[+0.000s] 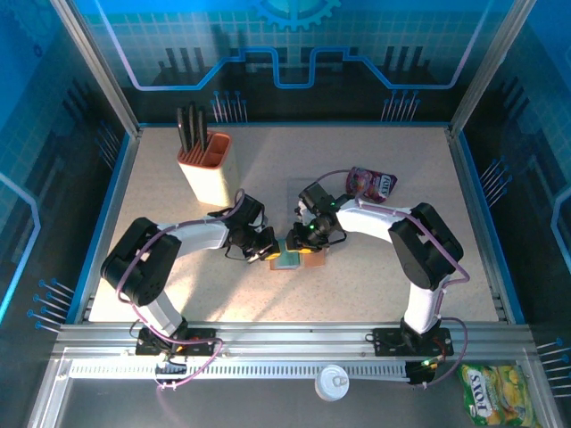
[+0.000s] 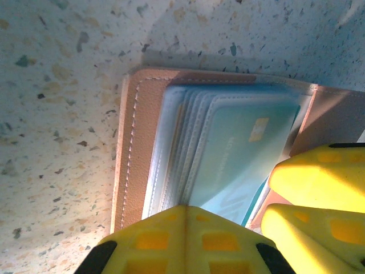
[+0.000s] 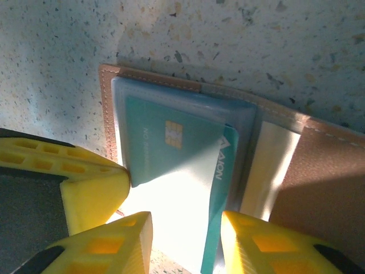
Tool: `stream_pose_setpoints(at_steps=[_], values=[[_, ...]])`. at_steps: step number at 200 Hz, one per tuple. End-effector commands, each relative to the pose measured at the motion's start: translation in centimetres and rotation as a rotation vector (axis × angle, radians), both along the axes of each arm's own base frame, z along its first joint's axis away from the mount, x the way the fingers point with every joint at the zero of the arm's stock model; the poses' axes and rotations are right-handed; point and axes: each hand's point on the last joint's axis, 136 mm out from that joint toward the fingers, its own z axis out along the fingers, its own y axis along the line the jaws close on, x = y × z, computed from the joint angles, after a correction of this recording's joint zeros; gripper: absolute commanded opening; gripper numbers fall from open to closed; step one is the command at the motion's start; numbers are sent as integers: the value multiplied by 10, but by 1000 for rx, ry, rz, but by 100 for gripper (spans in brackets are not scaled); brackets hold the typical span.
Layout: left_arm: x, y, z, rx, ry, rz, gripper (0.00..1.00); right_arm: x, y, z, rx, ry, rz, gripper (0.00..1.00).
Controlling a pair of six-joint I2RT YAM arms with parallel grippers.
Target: Take the credit cards out of the card holder
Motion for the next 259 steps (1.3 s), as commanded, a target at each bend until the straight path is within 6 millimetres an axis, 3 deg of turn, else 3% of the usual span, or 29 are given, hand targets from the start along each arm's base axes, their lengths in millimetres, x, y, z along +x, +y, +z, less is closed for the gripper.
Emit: stream_pose_setpoints(at_steps=[1,38,139,188,259], values=[[-8,10,-15,77,46,-6,3,-5,-1,-3,-31,12,20,38],[-8,9,-15,72,43,-7,1,-3,5,6,10,-10,23,32],[-8,8,-15,70,41,-9,0,-9,3,-15,2,40,2,25],[-9,9,-16,73,46,-8,0,-9,-9,-20,-77,36,-4,36],[-4,10,-10,73,18,1,0,-4,-15,-2,-103,-10,-8,39]])
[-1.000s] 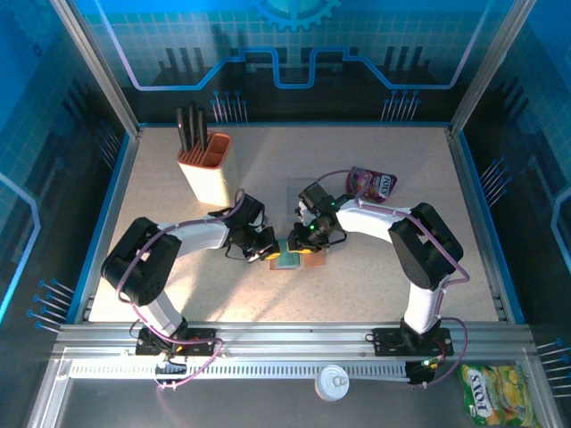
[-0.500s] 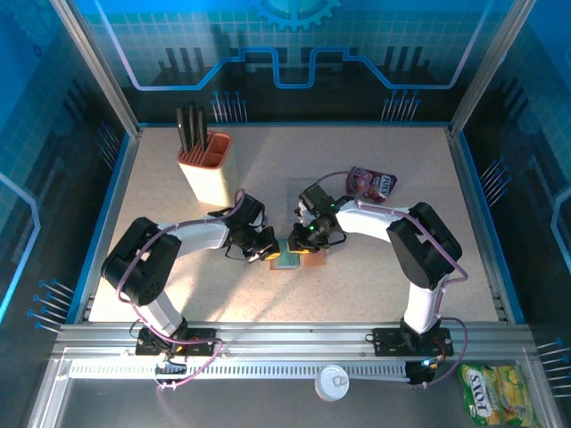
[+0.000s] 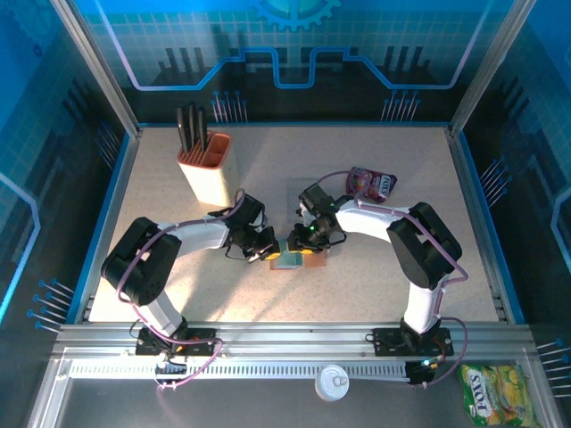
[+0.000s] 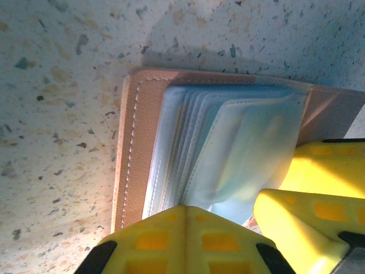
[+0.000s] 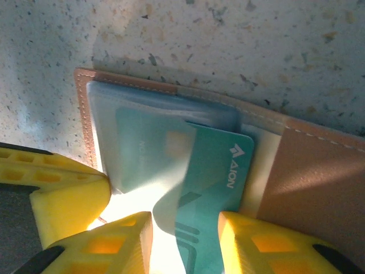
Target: Take the credit cards out of the card holder
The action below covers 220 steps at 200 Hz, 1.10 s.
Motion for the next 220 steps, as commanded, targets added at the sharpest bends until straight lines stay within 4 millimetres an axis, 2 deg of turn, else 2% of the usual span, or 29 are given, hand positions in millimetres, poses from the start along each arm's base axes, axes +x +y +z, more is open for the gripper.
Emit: stream_pose_setpoints(at_steps=[1,46,122,158,193,220], values=[[-4,10,-9,68,13,0,0,-5,-9,6,-66,-9,12,39],[9,2,16,45,-49,-14,0,-5,-11,16,-65,-28,19,39],[14,-14,34,-1,-65,-51,0,-3,-13,20,-10,-19,-25,39],[10,-19,28,20,-52,-80,0,-2,-13,16,-9,-11,-26,40],[1,-6,2,111,4,-84,0,-1,-7,14,18,-2,-19,39],[-3,-3,-5,128,33,-85,0,-2,-4,10,32,13,-17,39]])
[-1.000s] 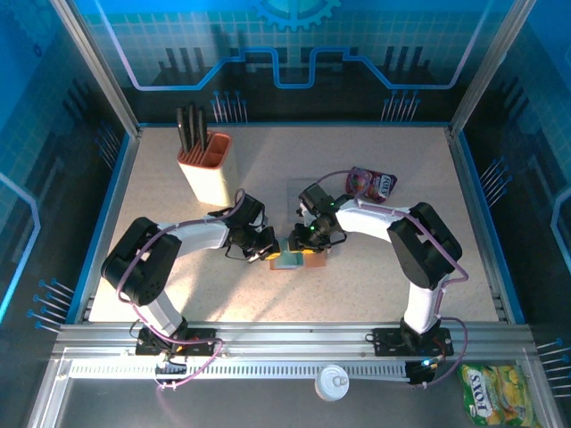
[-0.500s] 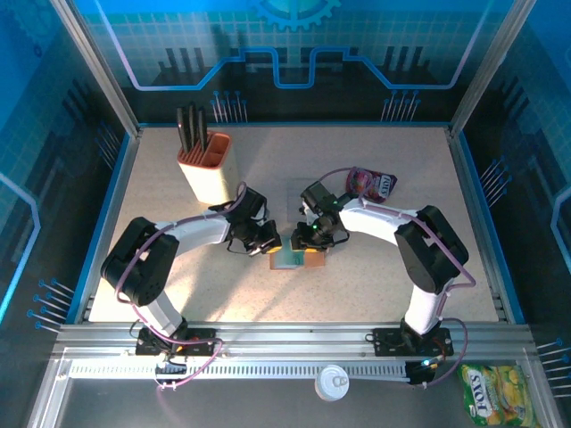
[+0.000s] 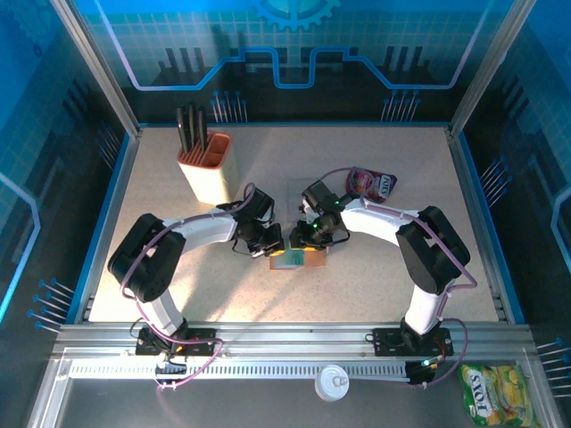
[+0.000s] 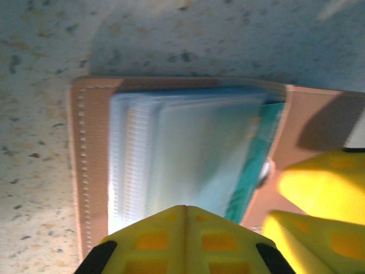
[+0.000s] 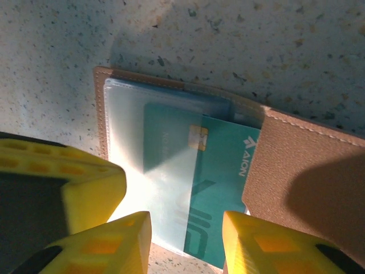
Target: Take the credit cards out of the card holder
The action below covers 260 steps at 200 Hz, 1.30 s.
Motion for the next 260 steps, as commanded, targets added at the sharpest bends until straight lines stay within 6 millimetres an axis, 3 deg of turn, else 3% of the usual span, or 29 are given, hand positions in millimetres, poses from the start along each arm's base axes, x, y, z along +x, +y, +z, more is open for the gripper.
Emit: stream_pose_setpoints(at_steps=[1,55,184,260], values=[[-8,7,-11,55,39,-19,0,-5,1,-9,18,45,-8,39],[-10,9,-14,64,50,-19,0,-7,-2,-19,3,67,-18,41],[-9,10,-13,71,49,-17,0,-5,-7,-4,16,12,-33,43],[-10,9,-14,68,50,-18,0,-5,-1,-17,24,45,-30,43]])
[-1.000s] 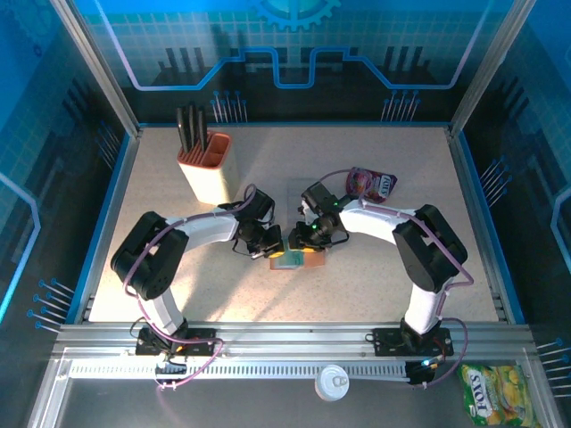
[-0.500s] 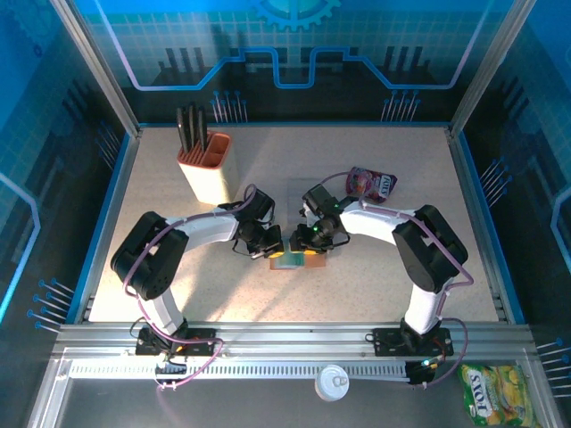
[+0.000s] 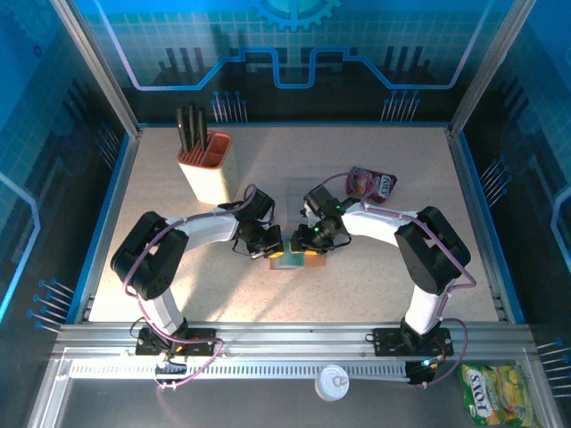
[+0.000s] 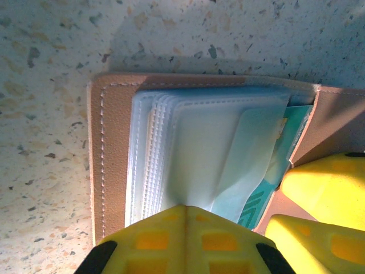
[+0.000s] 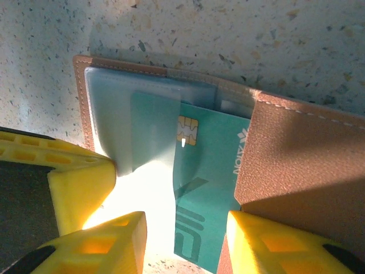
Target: Take the credit cards out of the card holder
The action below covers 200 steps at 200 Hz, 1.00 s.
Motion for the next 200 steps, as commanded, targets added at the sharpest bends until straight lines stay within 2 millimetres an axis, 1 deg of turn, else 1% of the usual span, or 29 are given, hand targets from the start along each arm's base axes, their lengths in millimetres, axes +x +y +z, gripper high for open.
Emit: stream_pose_setpoints(at_steps=[1,33,62,132,170,200], values=[[-8,7,-10,52,31,-18,0,2,2,-6,18,26,-15,43],[-7,7,-10,51,29,-16,0,2,6,-9,28,36,-13,43],[-7,7,-10,50,28,-17,0,1,7,-7,38,34,-9,43],[-7,8,-8,55,22,-15,0,6,11,10,95,-24,-6,43],[-3,9,-3,57,3,-12,0,8,2,15,86,-42,-28,43],[0,7,6,45,-20,-8,0,7,-4,11,62,-24,-39,43]])
